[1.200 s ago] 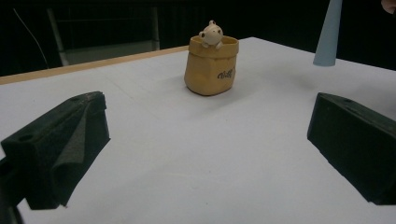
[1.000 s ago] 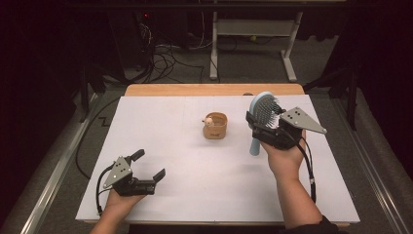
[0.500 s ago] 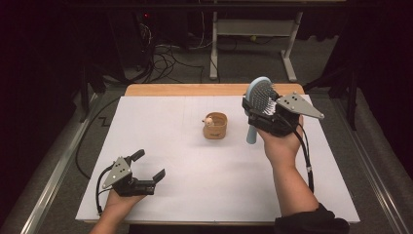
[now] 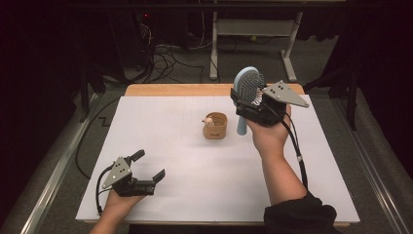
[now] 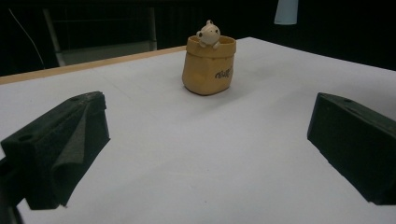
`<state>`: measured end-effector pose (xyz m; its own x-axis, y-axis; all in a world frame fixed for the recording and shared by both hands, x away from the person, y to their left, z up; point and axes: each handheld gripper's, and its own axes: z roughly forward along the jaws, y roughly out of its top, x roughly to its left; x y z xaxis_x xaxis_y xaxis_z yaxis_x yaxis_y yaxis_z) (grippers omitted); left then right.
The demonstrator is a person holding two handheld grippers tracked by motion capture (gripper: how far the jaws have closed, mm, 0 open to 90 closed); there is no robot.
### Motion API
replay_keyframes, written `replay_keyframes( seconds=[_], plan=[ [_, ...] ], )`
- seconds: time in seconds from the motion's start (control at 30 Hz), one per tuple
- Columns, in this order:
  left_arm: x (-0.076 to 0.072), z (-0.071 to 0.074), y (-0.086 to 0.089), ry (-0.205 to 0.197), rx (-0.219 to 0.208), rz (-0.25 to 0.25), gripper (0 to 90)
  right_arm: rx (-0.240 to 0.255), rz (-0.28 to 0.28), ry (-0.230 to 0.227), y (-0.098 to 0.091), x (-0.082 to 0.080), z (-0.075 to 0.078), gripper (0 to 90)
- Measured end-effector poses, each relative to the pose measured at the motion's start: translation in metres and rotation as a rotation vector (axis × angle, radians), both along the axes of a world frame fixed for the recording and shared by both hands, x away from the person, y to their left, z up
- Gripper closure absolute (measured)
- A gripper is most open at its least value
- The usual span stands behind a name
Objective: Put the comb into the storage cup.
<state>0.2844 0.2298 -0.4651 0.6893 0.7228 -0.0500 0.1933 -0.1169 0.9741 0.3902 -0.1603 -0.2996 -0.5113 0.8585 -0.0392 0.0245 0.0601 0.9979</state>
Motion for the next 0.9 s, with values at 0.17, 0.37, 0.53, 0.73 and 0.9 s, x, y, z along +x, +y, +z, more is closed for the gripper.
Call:
replay_keyframes(
  seconds=[0.17,0.37,0.53,0.73,0.9],
  plan=[
    [0.0,0.0,0.0,0.0,0.004,-0.004,0.2,0.0,0.001,0.01,0.008,0.009,-0.004,20.7],
    [-0.001,0.0,0.001,0.002,0.002,-0.006,0.2,-0.003,0.001,0.019,0.016,0.017,-0.008,20.7],
    [-0.001,0.0,0.001,0.002,-0.004,-0.003,0.2,-0.005,0.0,0.019,0.021,0.023,-0.008,20.7],
    [-0.002,0.0,0.002,0.003,-0.007,-0.004,0.2,-0.001,0.004,0.018,0.029,0.031,-0.006,20.7],
    [-0.002,0.0,0.003,0.006,-0.013,-0.003,0.2,-0.01,0.008,0.021,0.036,0.039,-0.006,20.7]
  ],
)
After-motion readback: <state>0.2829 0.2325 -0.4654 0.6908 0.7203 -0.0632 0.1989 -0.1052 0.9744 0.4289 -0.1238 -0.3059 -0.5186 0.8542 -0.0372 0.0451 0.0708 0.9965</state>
